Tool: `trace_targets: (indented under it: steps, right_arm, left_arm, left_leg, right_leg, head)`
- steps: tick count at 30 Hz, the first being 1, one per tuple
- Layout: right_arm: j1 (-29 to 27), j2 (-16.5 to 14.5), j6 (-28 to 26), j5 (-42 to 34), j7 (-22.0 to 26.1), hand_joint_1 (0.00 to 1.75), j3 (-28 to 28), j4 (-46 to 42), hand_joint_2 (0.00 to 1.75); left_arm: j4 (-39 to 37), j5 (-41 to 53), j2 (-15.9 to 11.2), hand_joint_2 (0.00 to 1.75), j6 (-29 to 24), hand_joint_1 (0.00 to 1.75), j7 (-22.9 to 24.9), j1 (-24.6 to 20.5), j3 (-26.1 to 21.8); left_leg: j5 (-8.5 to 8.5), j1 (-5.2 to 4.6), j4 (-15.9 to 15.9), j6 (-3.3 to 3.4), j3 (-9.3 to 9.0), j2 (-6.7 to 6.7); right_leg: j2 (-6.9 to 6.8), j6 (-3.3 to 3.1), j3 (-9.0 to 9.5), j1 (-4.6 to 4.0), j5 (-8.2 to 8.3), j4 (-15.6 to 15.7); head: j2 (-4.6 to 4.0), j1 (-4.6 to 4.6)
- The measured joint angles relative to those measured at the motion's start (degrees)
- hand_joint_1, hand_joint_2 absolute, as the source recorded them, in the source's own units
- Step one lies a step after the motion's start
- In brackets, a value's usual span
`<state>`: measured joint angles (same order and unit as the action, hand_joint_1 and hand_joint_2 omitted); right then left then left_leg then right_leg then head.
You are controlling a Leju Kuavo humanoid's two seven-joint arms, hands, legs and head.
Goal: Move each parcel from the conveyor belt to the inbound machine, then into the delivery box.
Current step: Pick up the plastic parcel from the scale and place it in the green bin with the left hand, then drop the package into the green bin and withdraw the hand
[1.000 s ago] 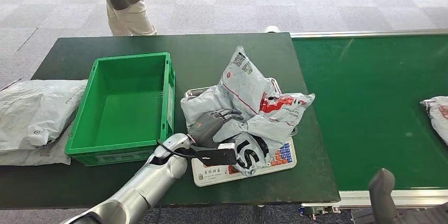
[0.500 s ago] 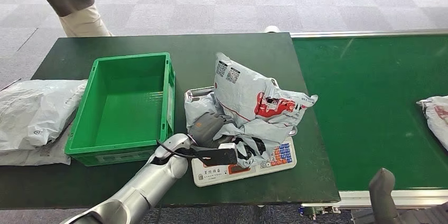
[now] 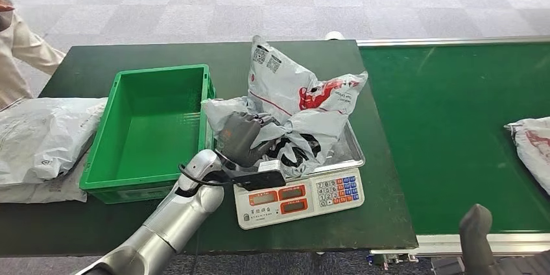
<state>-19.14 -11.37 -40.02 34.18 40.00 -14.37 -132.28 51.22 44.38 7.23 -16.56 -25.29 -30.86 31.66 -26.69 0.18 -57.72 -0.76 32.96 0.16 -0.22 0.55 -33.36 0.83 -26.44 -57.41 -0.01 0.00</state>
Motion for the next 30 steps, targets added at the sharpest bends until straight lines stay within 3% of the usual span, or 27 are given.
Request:
trace_targets:
  steps: [6, 11, 15, 22, 30]
  right_arm:
    - [0.4, -1.7, 0.0, 1.4, 0.0, 0.0, 0.9, 0.0, 1.75]
    - [1.1, -3.8, 0.0, 2.8, 0.0, 0.0, 1.2, 0.0, 1.75]
    - [1.2, -4.5, 0.0, 2.6, 0.0, 0.0, 1.3, 0.0, 1.75]
    - [1.1, -4.5, 0.0, 1.5, 0.0, 0.0, 1.3, 0.0, 1.75]
    - [0.5, -3.8, 0.0, -0.7, 0.0, 0.0, 1.3, 0.0, 1.75]
  left_arm:
    - [6.4, 6.0, -0.2, 1.75, -6.9, 1.75, 2.7, 0.8, -0.1]
    - [12.9, 23.3, -0.2, 1.75, -17.1, 1.75, 11.9, 0.9, -0.9]
    - [14.3, 32.1, -0.2, 1.75, -21.5, 1.75, 17.9, -0.1, -4.3]
    - [7.8, 39.0, -1.3, 1.75, -23.1, 1.75, 22.7, -4.1, -12.2]
    - [-2.7, 40.2, -5.3, 1.75, -23.1, 1.75, 25.6, -7.4, -23.6]
  left_leg:
    - [0.0, 0.0, 0.0, 0.0, 0.0, 0.0]
    - [0.0, 0.0, 0.0, 0.0, -0.01, 0.0]
    - [0.01, 0.01, 0.0, -0.02, -0.02, 0.0]
    - [0.08, 0.02, 0.0, -0.04, -0.04, 0.03]
    - [0.15, 0.04, 0.0, -0.15, -0.03, 0.03]
  right_leg:
    - [0.0, 0.0, 0.0, 0.0, 0.0, 0.0]
    - [0.0, 0.0, 0.0, -0.01, 0.0, 0.0]
    - [0.01, 0.0, 0.0, -0.01, 0.0, 0.0]
    - [0.04, -0.06, 0.0, -0.02, 0.04, 0.0]
    - [0.05, -0.14, -0.09, -0.03, 0.05, -0.1]
  head:
    - [-0.01, 0.0]
    - [0.0, 0.0]
    - [-0.01, 0.0]
    - [0.0, 0.0]
    - [-0.01, -0.02]
